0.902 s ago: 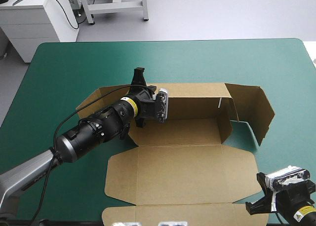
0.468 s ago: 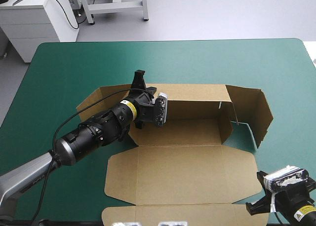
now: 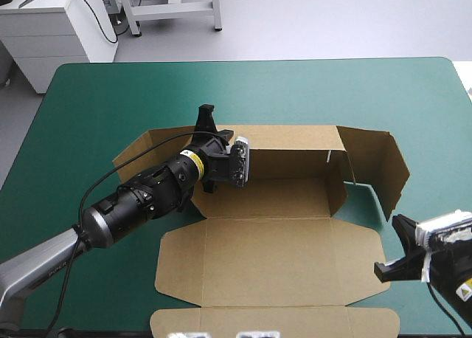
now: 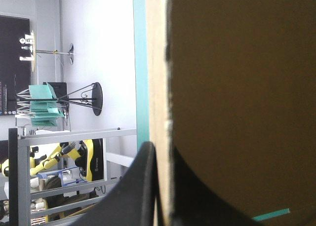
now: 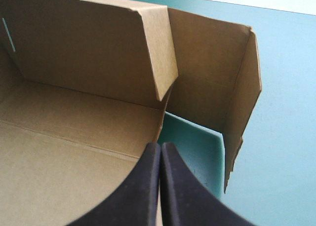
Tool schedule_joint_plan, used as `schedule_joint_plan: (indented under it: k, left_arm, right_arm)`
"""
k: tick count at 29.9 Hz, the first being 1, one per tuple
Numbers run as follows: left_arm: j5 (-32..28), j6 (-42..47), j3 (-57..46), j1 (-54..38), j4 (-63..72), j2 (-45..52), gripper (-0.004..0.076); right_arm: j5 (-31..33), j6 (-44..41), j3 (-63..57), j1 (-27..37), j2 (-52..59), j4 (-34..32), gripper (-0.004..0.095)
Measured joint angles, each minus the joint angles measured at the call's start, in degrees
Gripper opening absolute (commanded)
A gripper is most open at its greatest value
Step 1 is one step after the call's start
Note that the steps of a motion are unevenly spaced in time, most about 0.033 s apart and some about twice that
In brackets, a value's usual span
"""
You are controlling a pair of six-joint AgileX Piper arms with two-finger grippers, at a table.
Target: Fold the box
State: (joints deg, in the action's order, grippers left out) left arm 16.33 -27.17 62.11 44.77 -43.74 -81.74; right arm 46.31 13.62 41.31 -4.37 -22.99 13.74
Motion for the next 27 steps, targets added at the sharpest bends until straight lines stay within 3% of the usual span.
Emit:
schedule_joint_plan:
  k: [9,18,27]
  left_arm:
    - [0.8,0.9,0.0,0.0,-0.2,0.1,-0.0008]
    - [1.8,2.2,0.1,0.1,-0.4,0.1,-0.0008]
    - [2.8,2.4,0.2,0.3,-0.4,0.2,-0.0008]
  right_arm:
    - [4.5,-0.9,14.5,0.0,-20.4,1.3,-0.0018]
    - [5.0,-1.2,32.6,0.0,-40.4,0.4,-0.0018]
    - [10.8,-4.2,49.0,0.0,-58.3,-1.4,-0.0018]
